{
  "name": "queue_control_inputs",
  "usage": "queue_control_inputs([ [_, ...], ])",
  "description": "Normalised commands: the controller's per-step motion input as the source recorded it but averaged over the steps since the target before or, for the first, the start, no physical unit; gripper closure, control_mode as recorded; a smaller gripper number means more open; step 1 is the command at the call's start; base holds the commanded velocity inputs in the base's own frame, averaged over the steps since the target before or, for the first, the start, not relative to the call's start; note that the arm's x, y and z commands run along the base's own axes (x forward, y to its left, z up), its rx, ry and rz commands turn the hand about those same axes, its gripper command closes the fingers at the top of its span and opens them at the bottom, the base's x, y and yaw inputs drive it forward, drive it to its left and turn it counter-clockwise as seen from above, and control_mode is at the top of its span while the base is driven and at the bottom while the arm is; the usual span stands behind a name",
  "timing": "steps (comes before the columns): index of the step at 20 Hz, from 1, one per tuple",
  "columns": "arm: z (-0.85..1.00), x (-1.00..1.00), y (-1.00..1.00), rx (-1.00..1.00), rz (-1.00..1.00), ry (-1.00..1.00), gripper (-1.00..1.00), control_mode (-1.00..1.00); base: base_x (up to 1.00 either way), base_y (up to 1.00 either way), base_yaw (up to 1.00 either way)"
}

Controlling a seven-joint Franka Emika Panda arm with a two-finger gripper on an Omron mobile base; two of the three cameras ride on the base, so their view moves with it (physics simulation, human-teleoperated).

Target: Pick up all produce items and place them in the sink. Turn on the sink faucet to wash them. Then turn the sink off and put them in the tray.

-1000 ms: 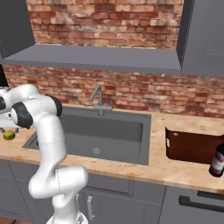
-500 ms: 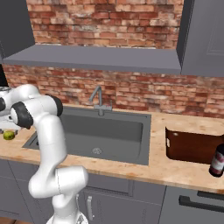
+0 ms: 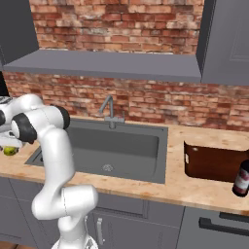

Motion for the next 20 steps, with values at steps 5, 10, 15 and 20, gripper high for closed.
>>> queue_control_inputs([
  [5, -0.1, 0.01, 0.0, 0.0, 0.01, -0.1, -1.0, -1.0, 0.0, 0.0, 0.0],
  [10, -0.02, 0.07, 0.0, 0.01, 0.02, -0.11, -1.0, -1.0, 0.0, 0.0, 0.0],
  [15, -0.09, 0.06, 0.0, 0.0, 0.0, -0.06, 1.0, -1.0, 0.0, 0.0, 0.0],
  [20, -0.15, 0.01, 0.09, -0.01, 0.0, 0.02, 1.0, -1.0, 0.0, 0.0, 0.0],
])
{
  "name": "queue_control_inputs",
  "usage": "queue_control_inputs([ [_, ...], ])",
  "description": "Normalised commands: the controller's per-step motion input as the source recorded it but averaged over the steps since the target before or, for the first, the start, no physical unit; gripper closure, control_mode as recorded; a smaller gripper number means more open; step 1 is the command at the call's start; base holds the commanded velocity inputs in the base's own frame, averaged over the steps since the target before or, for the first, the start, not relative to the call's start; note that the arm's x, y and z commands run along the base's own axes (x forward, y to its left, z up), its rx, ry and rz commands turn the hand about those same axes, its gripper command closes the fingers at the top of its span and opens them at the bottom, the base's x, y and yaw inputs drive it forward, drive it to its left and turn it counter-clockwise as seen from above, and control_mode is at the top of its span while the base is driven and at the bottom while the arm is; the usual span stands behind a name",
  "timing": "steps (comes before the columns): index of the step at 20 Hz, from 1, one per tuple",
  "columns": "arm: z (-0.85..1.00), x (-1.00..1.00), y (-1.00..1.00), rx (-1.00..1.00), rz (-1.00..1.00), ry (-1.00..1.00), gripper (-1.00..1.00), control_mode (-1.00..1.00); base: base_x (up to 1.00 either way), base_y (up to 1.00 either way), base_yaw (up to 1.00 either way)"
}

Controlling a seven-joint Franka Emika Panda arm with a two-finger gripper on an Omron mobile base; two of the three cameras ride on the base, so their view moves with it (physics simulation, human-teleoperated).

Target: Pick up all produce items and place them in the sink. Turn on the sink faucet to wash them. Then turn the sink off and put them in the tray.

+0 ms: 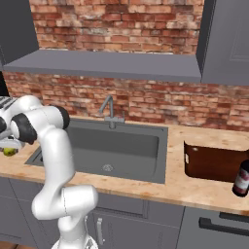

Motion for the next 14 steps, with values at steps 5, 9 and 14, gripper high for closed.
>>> queue_control_inputs([
  [5, -0.05, 0.0, 0.02, -0.02, 0.0, 0.04, 1.0, -1.0, 0.0, 0.0, 0.0],
  [9, 0.32, -0.18, -0.12, -0.01, 0.0, -0.08, 1.0, -1.0, 0.0, 0.0, 0.0],
  [14, 0.55, -0.32, -0.42, 0.0, 0.0, -0.12, 1.0, -1.0, 0.0, 0.0, 0.0],
])
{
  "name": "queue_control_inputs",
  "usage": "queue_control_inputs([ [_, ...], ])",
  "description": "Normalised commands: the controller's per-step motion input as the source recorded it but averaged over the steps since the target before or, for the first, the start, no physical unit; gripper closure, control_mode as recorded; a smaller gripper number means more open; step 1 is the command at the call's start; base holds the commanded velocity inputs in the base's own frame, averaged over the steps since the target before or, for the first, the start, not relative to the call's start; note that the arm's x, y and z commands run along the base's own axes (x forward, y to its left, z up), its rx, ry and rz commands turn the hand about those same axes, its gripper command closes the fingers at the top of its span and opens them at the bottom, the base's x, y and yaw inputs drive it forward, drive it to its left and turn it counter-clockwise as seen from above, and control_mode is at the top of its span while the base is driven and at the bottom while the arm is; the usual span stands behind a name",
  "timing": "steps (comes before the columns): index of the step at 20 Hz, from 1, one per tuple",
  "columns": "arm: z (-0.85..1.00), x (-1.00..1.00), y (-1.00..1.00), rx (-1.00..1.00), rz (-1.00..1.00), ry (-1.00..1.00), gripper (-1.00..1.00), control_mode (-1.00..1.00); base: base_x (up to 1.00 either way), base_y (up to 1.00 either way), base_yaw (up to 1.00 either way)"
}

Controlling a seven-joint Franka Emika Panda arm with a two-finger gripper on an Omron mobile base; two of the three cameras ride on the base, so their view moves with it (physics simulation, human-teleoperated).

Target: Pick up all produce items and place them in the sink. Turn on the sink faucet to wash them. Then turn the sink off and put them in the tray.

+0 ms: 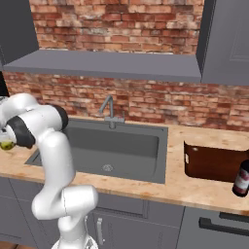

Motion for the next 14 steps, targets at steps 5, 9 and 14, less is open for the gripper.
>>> queue_control_inputs([
  [5, 0.53, -0.34, -0.58, 0.0, 0.0, -0.11, 1.0, -1.0, 0.0, 0.0, 0.0],
  [9, 0.37, -0.16, -0.76, 0.0, 0.0, -0.04, 1.0, -1.0, 0.0, 0.0, 0.0],
  [14, 0.25, -0.1, -0.92, 0.01, 0.0, -0.02, 1.0, -1.0, 0.0, 0.0, 0.0],
])
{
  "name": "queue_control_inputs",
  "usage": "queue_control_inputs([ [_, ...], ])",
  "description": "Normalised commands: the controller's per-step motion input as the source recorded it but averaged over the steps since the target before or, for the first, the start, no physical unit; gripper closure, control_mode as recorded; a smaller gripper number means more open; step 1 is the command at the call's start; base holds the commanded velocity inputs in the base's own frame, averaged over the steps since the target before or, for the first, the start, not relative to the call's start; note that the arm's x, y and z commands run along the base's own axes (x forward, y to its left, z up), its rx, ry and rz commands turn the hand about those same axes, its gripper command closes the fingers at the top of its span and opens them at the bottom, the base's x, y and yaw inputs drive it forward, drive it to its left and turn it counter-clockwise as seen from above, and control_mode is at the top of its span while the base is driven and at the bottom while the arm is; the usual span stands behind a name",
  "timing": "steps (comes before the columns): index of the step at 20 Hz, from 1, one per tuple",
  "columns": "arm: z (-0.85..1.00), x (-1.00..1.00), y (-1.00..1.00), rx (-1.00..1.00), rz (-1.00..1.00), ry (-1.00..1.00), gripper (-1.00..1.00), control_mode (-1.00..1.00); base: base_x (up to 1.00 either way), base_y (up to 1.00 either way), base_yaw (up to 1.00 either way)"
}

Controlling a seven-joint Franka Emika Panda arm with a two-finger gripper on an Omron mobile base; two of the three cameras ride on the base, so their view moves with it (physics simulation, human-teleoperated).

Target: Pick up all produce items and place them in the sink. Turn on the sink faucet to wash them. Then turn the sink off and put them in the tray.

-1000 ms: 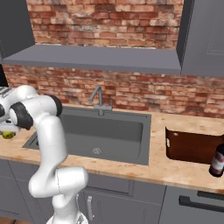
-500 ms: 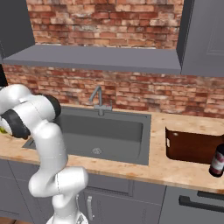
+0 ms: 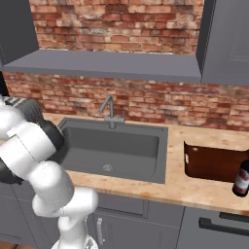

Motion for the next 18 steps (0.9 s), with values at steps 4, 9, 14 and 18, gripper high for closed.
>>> queue_control_inputs([
  [4, 0.21, -0.03, -0.91, 0.01, 0.0, -0.01, 1.0, -1.0, 0.0, 0.0, 0.0],
  [9, 0.02, 0.0, -0.87, 0.0, 0.0, 0.0, 1.0, -1.0, 0.0, 0.0, 0.0],
  [14, 0.0, 0.0, -0.87, 0.0, 0.0, 0.0, 1.0, -1.0, 0.0, 0.0, 0.0],
  [18, 0.0, 0.0, -0.85, 0.03, 0.0, 0.0, 1.0, -1.0, 0.0, 0.0, 0.0],
])
